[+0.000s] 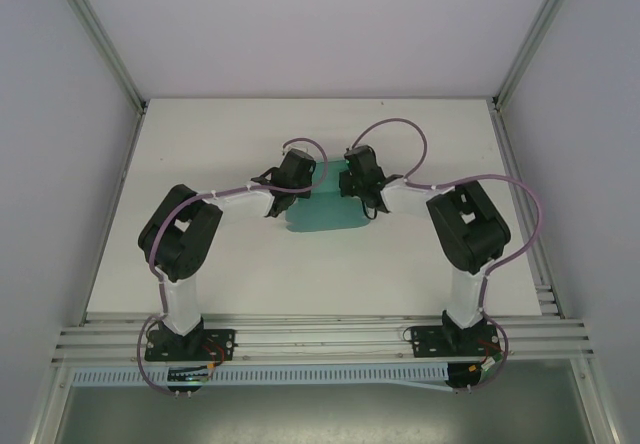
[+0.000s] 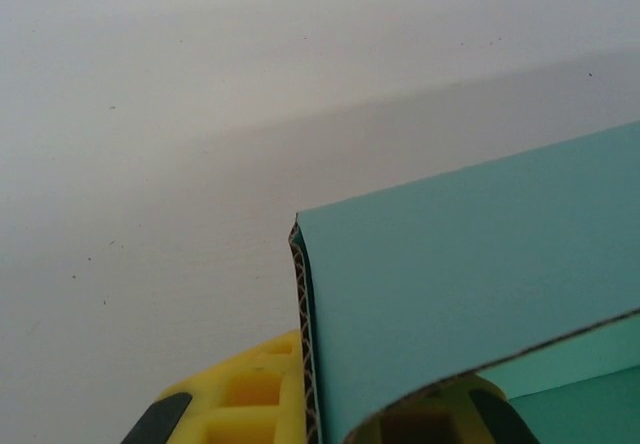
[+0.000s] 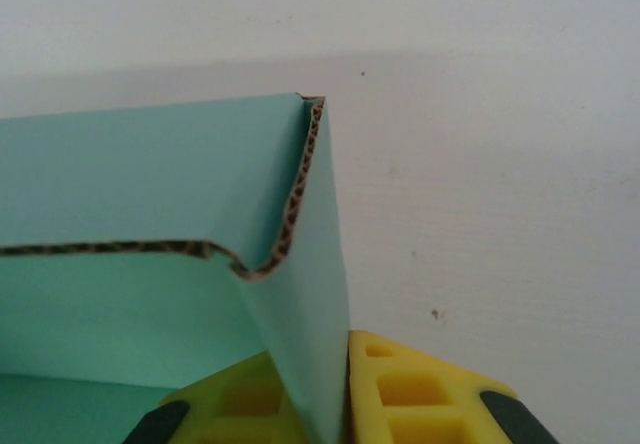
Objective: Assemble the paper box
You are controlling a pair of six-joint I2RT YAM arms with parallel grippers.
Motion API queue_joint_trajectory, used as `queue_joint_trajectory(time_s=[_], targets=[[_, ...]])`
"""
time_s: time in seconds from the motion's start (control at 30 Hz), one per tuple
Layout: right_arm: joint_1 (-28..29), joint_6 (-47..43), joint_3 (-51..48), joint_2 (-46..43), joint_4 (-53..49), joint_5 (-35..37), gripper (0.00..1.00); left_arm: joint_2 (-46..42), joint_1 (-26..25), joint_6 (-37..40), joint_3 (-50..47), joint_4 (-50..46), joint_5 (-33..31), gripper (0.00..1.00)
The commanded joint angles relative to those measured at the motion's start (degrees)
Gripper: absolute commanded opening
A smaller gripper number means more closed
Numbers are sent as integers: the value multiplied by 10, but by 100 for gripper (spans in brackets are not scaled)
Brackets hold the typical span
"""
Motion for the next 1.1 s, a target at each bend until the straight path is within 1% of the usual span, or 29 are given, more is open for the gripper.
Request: queue_joint_trajectory(time_s=[0.0,0.03,0.13,0.27,0.3,0.5,0.63,0.67,0.7,0.77,0.8,0.9,0.93,1.0,1.03,1.07], targets=[[-6,37,25,33,-158,169,8,-1,3,20,-20,-95,-35,0],[-3,47,34,37,-188,195,5,-3,2,19,-20,-96,-35,0],[0,75,61,47,-274,255,4,-4,3,16,-19,-100,-38,0],[3,140,98,69,-406,388,2,-9,2,13,-19,-107,-51,0],[3,152,101,74,-423,409,2,-11,3,13,-21,-106,-52,0],[0,247,123,94,-478,487,2,-11,3,9,-21,-112,-52,0],[4,251,111,87,-421,516,0,-11,3,10,-19,-113,-49,0],[4,241,106,84,-399,514,0,-12,3,10,-18,-112,-46,0],[5,212,93,78,-357,507,0,-11,3,10,-18,-111,-44,0],[6,156,51,56,-250,461,0,-11,3,9,-17,-111,-42,0],[3,121,25,43,-187,419,0,-10,3,8,-16,-111,-42,0],[-3,64,-55,4,-8,289,1,-9,3,9,-14,-112,-38,0],[-5,60,-74,-4,31,265,2,-9,3,10,-15,-112,-38,0],[-8,35,-98,-12,95,209,8,-9,3,11,-15,-110,-37,0],[-9,31,-103,-13,109,196,10,-9,2,12,-16,-110,-36,0],[-9,17,-105,-14,120,174,10,-10,2,12,-16,-109,-35,0]])
